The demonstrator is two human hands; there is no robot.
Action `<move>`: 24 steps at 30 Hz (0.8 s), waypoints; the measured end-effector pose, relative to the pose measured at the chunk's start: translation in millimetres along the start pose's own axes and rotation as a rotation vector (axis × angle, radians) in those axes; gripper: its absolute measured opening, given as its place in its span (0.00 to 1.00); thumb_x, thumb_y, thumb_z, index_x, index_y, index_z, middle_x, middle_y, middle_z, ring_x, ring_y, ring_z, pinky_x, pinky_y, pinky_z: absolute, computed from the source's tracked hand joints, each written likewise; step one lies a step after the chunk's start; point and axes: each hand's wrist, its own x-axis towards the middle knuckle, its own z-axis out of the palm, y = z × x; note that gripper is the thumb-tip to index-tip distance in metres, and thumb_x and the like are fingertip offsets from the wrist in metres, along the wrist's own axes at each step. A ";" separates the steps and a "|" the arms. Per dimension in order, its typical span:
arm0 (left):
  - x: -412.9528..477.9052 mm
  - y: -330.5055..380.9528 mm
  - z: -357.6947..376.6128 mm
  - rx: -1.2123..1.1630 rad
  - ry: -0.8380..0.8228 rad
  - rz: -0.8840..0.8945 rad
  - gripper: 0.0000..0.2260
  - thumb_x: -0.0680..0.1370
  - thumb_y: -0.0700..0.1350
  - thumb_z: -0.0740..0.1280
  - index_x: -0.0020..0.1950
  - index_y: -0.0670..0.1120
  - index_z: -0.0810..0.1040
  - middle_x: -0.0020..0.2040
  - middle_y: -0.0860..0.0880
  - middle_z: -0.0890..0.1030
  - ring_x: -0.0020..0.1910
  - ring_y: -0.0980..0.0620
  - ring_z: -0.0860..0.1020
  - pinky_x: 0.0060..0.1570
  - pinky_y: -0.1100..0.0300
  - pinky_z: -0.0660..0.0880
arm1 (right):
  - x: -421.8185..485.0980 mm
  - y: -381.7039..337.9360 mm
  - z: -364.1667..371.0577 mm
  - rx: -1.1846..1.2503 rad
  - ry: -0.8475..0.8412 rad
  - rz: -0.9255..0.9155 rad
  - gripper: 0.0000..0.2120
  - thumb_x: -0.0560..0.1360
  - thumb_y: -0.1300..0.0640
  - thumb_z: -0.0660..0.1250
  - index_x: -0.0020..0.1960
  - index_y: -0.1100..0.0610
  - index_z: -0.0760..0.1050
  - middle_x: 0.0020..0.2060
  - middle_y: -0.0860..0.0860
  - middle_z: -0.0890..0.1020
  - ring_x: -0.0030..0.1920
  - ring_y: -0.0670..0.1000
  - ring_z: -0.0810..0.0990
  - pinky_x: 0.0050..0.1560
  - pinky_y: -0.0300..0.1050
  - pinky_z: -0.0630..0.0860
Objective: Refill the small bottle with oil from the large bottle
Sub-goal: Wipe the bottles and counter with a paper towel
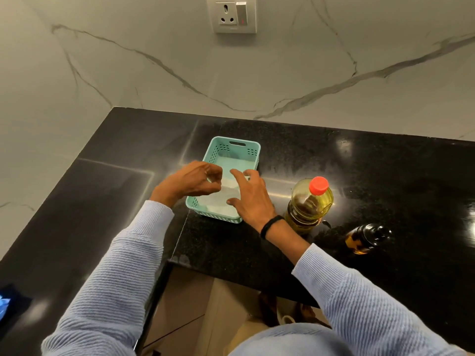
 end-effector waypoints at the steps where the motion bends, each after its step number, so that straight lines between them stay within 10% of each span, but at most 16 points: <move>1: -4.7 4.0 -5.5 -0.022 0.001 0.003 0.04 0.75 0.47 0.67 0.45 0.47 0.78 0.52 0.49 0.83 0.47 0.51 0.82 0.38 0.69 0.75 | 2.4 -0.9 -0.8 0.005 0.012 -0.034 0.28 0.74 0.55 0.74 0.72 0.53 0.69 0.66 0.57 0.69 0.68 0.59 0.68 0.67 0.51 0.71; 8: -49.8 40.7 -30.3 -0.555 0.095 -0.002 0.01 0.79 0.42 0.66 0.49 0.47 0.78 0.51 0.39 0.82 0.48 0.38 0.81 0.48 0.43 0.80 | -20.4 -4.9 -32.7 0.483 -0.053 0.011 0.09 0.76 0.51 0.71 0.53 0.55 0.82 0.47 0.52 0.85 0.49 0.53 0.83 0.50 0.48 0.80; 16: -84.6 95.5 0.6 -0.869 0.089 0.038 0.16 0.73 0.54 0.74 0.53 0.44 0.84 0.49 0.42 0.84 0.47 0.45 0.82 0.50 0.50 0.80 | -100.2 19.7 -83.2 1.309 -0.180 0.274 0.13 0.80 0.58 0.64 0.59 0.64 0.79 0.54 0.59 0.84 0.51 0.55 0.84 0.48 0.47 0.83; 24: -74.1 167.7 66.7 -0.972 0.127 0.062 0.08 0.77 0.47 0.69 0.48 0.43 0.83 0.42 0.42 0.82 0.41 0.51 0.78 0.42 0.53 0.76 | -157.3 68.3 -109.9 1.508 -0.178 0.438 0.20 0.74 0.57 0.68 0.64 0.65 0.76 0.59 0.62 0.82 0.60 0.60 0.81 0.56 0.52 0.81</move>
